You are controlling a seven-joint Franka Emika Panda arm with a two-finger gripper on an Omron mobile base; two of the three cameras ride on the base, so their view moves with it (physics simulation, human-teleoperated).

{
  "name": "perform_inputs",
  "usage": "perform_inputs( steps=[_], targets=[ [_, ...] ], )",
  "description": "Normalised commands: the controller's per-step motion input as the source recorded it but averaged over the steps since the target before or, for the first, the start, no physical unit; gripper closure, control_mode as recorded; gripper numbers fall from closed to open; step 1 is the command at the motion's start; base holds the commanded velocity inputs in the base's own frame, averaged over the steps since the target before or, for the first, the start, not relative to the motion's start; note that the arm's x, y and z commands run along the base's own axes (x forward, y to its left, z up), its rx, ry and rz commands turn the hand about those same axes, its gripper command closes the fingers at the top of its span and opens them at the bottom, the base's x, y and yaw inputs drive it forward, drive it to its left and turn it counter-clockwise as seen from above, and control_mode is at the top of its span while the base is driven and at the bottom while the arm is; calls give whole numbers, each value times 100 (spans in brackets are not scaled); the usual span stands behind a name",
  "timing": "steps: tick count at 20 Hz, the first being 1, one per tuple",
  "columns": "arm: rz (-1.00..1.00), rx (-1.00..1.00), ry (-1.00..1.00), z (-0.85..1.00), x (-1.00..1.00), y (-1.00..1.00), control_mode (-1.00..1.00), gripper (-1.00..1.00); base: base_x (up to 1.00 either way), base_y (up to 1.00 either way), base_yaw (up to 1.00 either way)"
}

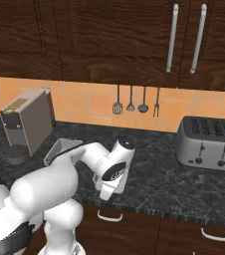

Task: Take the meat container that has the steak and place it on the second highest rack of the freezer. Then take the vegetable container that has the eggplant and lemon wedge and place it on the highest rack of the freezer.

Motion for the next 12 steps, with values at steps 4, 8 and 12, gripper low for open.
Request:
perform_inputs(
  steps=[4, 8, 12],
  targets=[
    [-1, 0, 0, -25, 9, 0, -100, -100, 0, 0, 0],
    [0, 0, 0, -35, 9, 0, -100, 100, 0, 0, 0],
    [0, 0, 0, -24, 0, 0, -100, 100, 0, 0, 0]
  ],
)
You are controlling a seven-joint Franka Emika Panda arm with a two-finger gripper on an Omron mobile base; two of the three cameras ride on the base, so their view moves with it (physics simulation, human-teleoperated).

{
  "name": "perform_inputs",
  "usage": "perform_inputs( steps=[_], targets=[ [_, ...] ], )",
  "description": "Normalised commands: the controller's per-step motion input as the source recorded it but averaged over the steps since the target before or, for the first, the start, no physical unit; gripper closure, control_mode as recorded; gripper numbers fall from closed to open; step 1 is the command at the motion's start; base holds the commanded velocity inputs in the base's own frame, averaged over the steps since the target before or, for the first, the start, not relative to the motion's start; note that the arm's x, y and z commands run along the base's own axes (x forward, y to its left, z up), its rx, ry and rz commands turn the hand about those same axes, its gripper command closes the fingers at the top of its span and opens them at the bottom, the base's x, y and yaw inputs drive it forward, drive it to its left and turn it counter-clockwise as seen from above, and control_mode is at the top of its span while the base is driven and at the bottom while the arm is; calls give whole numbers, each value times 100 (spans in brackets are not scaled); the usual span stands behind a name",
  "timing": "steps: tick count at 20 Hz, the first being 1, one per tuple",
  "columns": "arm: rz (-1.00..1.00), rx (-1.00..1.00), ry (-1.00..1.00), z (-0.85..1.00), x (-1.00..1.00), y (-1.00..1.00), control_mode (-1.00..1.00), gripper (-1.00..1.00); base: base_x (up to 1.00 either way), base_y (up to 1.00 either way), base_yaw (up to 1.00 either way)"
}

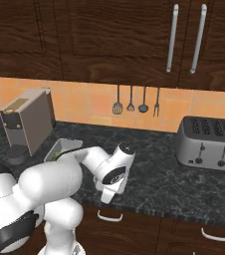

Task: Take the meat container that has the steak and place it on the second highest rack of the freezer. Then take the vegetable container that has the eggplant and lemon wedge and place it on the highest rack of the freezer.

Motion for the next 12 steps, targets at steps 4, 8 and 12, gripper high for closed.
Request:
perform_inputs(
  steps=[4, 8, 12],
  targets=[
    [0, 0, 0, -2, 0, 0, -100, 100, 0, 0, 0],
    [0, 0, -2, 1, -13, 0, -100, 100, 0, 0, 0],
    [5, 0, -10, 48, -38, -5, -100, 100, 0, 0, 0]
  ],
)
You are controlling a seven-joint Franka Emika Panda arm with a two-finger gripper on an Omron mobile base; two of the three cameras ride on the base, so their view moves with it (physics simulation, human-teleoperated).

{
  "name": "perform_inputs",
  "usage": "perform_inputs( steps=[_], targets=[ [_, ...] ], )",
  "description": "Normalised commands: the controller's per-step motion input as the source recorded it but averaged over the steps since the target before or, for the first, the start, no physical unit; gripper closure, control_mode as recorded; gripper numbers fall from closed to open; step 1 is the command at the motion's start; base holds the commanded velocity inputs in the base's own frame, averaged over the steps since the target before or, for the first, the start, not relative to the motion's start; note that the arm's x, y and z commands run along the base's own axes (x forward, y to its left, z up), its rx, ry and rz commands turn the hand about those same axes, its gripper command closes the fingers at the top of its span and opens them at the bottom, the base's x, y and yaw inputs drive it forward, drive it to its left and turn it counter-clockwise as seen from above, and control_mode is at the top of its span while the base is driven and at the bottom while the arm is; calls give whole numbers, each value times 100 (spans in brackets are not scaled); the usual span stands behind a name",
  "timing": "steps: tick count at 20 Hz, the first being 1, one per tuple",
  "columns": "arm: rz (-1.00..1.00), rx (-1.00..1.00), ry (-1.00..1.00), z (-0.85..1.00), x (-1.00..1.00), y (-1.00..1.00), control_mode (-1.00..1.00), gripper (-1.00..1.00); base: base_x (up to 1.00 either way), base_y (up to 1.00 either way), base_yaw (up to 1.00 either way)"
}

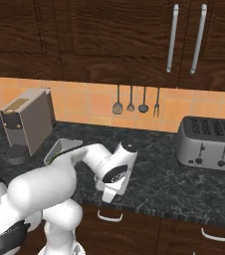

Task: Take the meat container that has the steak and place it on the second highest rack of the freezer. Then take the vegetable container that has the eggplant and lemon wedge and place it on the highest rack of the freezer.

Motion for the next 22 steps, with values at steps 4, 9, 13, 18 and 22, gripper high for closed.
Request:
perform_inputs(
  steps=[4, 9, 13, 18, 22],
  targets=[
    [32, 0, -21, 90, -57, -28, -100, 100, 0, 0, 0],
    [57, -7, -34, 92, -74, -41, -100, 100, 0, 0, 0],
    [60, -12, -30, 96, -54, -19, -100, 100, 0, 0, 0],
    [43, -30, -18, 97, -30, 41, -100, 100, 0, 0, 0],
    [10, -43, -8, 84, -5, 72, -100, 100, 0, 0, 0]
  ],
)
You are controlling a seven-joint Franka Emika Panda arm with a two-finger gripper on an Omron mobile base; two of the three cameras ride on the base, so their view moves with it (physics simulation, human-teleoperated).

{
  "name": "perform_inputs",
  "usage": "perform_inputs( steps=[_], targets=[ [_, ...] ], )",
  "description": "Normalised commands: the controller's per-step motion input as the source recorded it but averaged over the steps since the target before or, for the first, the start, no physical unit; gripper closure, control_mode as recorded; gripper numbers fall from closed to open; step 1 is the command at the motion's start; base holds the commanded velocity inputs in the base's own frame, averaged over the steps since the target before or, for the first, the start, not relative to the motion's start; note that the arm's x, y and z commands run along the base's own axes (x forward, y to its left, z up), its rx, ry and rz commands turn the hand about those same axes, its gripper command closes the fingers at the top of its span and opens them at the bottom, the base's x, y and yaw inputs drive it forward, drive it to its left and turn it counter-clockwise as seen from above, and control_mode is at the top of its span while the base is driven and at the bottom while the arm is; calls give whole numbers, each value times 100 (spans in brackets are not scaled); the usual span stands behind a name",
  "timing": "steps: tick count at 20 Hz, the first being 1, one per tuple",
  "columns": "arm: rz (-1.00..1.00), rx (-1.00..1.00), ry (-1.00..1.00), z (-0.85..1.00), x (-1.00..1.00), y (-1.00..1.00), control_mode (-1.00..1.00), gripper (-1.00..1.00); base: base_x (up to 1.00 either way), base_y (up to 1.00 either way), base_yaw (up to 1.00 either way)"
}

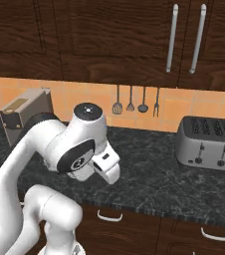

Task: Take the meat container that has the steak and place it on the second highest rack of the freezer. Then take the vegetable container that has the eggplant and lemon wedge and place it on the highest rack of the freezer.

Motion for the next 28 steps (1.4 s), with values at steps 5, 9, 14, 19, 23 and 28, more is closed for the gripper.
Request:
perform_inputs(
  steps=[5, 9, 14, 19, 23, 28],
  targets=[
    [9, -15, -12, 68, -38, 36, -100, 100, 0, 0, 0],
    [20, 0, 0, 67, -13, 14, -100, 100, 0, 0, 0],
    [31, 0, 0, 50, -5, 6, -100, 100, 0, 0, 0],
    [8, 0, 0, 2, -10, 0, -100, 100, 0, 0, 0],
    [0, 0, 0, 0, 0, 0, -100, 100, 0, 0, 0],
    [0, 0, 0, 0, 0, 0, 100, 100, -27, 0, -17]
  ],
)
